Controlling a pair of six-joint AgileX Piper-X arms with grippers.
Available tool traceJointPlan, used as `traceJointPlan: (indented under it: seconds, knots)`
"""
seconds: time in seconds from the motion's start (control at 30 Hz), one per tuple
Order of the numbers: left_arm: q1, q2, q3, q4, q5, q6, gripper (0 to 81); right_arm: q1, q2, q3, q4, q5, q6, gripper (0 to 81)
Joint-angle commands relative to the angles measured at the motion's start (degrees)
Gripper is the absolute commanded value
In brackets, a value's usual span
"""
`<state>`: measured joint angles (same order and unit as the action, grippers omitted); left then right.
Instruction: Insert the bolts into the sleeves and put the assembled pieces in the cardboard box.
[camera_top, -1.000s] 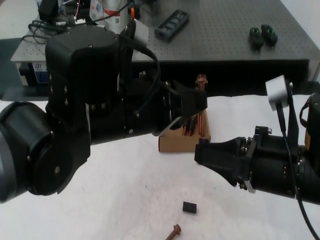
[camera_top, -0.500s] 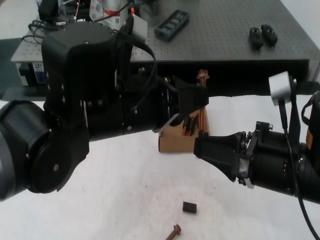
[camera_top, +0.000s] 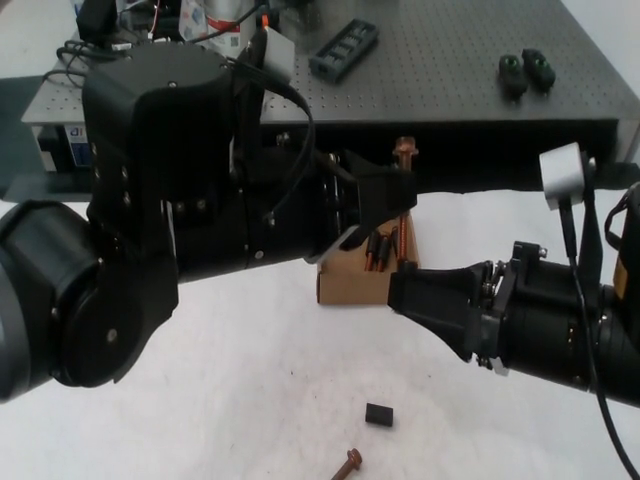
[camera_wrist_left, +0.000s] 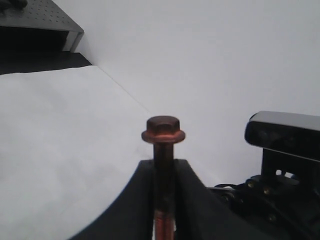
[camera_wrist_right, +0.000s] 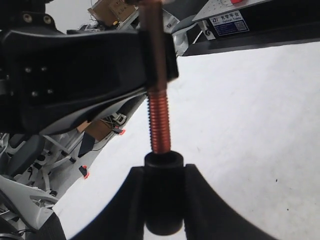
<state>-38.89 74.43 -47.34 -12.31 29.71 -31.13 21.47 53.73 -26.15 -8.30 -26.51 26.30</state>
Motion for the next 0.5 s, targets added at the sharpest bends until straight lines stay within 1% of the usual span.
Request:
traceJointPlan:
  seconds: [0.0, 0.13, 0.27, 0.47]
  knots:
    - [-0.2, -0.7, -0.2, 0.3, 0.4, -0.1, 0.6, 0.1, -2.3, -0.6, -3.3, 1.1, -0.6, 4.7]
    - [-0.2, -0.7, -0.2, 0.1, 0.4, -0.1, 0.6, 0.1, -2.5, -0.6, -3.3, 0.3, -0.6, 4.7]
    - [-0.2, -0.7, -0.2, 0.0, 1.2, -0.1, 0.6, 0.1, -2.5, -0.6, -3.3, 1.5, -1.9, 4.7]
    - [-0.2, -0.7, -0.2, -0.9, 0.4, -0.1, 0.6, -0.1, -2.5, -0.6, 1.0, -3.2, -0.4, 4.7]
